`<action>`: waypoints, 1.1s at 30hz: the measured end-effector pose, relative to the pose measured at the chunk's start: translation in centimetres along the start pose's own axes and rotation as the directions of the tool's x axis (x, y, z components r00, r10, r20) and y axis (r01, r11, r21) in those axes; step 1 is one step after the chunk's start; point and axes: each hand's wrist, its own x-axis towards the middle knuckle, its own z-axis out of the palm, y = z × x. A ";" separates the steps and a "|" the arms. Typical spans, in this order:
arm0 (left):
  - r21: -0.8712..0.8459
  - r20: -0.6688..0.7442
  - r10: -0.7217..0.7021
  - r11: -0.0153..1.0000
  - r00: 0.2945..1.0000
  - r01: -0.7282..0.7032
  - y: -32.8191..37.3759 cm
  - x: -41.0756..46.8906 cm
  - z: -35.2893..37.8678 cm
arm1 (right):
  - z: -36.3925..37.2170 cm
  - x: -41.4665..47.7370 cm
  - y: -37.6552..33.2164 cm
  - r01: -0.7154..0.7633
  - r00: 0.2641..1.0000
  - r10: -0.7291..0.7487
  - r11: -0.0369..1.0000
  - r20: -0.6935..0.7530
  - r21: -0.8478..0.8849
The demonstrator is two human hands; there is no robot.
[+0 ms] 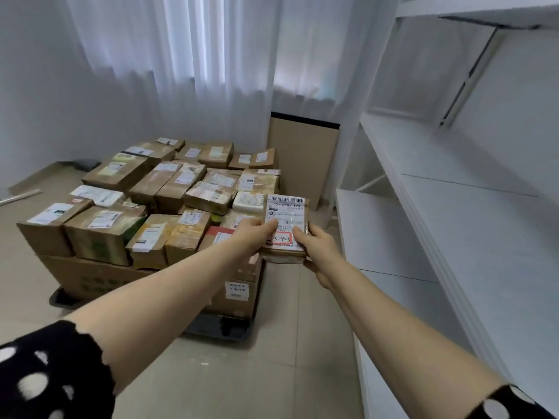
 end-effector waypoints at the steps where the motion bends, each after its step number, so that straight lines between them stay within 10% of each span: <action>1: -0.013 -0.012 -0.006 1.000 1.000 0.006 0.3 2.1 0.1 | -0.2 2.1 -0.3 -0.001 1.000 0.002 1.000 0.013 -0.003; 9: -0.068 -0.030 -0.011 0.998 0.999 0.009 4.3 20.0 1.3 | -0.9 21.5 -2.1 -0.030 0.996 0.031 1.000 -0.085 0.005; 33: -0.343 -0.421 -0.326 0.921 0.846 0.184 13.9 65.0 2.9 | -1.2 71.7 -10.5 -0.154 0.918 0.210 0.971 0.338 -0.185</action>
